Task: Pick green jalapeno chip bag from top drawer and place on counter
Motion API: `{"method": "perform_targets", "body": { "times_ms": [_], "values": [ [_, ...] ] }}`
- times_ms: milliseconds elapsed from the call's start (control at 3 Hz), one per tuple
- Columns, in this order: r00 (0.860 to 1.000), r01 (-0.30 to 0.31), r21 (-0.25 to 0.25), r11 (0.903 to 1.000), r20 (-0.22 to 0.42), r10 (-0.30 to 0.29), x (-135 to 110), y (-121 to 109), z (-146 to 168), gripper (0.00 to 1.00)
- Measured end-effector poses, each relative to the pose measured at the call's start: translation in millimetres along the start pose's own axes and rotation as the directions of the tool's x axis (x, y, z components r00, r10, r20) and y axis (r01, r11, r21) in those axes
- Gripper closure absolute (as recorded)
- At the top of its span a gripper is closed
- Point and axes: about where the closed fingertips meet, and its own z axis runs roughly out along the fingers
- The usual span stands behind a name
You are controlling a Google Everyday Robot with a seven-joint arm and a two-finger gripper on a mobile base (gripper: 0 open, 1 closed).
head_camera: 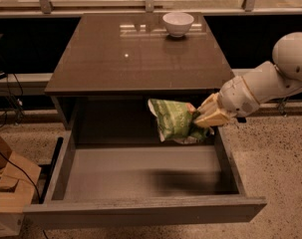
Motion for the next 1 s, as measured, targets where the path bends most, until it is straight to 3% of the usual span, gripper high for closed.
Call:
{"method": "perform_targets", "body": {
  "times_ms": [333, 667, 1000],
  "values": [
    [0.988, 0.154, 0.119, 0.9809, -0.019, -0.153, -79.6, -43.5, -32.0, 1.0],
    [0.958, 0.287, 0.155, 0.9454, -0.073, -0.278, -145.9, -82.4, -25.9, 1.0],
    [0.942, 0.327, 0.146, 0.9336, -0.132, -0.31, -181.4, -140.7, 25.8, 0.74]
  ]
}}
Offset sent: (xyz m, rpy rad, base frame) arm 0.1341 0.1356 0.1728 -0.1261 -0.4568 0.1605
